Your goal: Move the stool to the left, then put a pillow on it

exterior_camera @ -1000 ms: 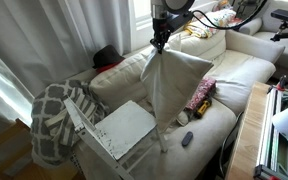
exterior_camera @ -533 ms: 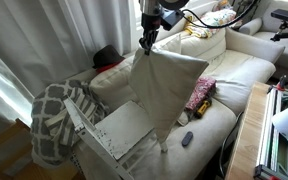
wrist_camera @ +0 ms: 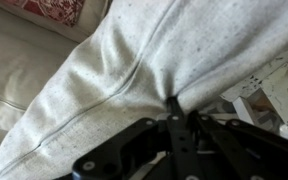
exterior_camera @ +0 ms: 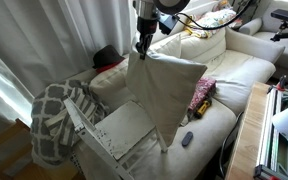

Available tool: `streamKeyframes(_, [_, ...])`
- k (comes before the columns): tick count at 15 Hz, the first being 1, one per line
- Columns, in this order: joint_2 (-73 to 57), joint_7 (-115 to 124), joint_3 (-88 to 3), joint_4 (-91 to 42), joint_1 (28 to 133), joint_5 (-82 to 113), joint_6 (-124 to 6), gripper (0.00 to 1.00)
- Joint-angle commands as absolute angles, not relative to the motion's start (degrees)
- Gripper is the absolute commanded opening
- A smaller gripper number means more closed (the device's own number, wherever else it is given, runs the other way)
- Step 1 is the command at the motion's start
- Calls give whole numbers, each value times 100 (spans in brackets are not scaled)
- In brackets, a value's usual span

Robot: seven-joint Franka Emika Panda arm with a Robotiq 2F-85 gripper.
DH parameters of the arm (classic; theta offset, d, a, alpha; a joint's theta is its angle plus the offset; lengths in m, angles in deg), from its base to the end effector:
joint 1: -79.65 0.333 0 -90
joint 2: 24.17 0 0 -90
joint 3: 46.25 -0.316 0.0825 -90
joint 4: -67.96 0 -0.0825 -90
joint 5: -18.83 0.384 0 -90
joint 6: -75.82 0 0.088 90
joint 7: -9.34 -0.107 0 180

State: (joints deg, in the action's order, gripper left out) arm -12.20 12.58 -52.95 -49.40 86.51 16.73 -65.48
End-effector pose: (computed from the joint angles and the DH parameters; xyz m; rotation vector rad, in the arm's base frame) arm 0.5875 0.1395 0.3599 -3.0692 -0.4864 -0.3273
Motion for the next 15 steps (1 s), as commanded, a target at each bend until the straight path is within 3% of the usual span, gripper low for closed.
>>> streamKeyframes(1, [-1539,1975,-5646,-4896,8708,1985,-6794,2])
streamKeyframes(9, [-1165,3552,-6449,-4699,8713,3795,-7505,2])
streamKeyframes(15, [-706,3155,-6544,-4625,8694,4255,-7196,2])
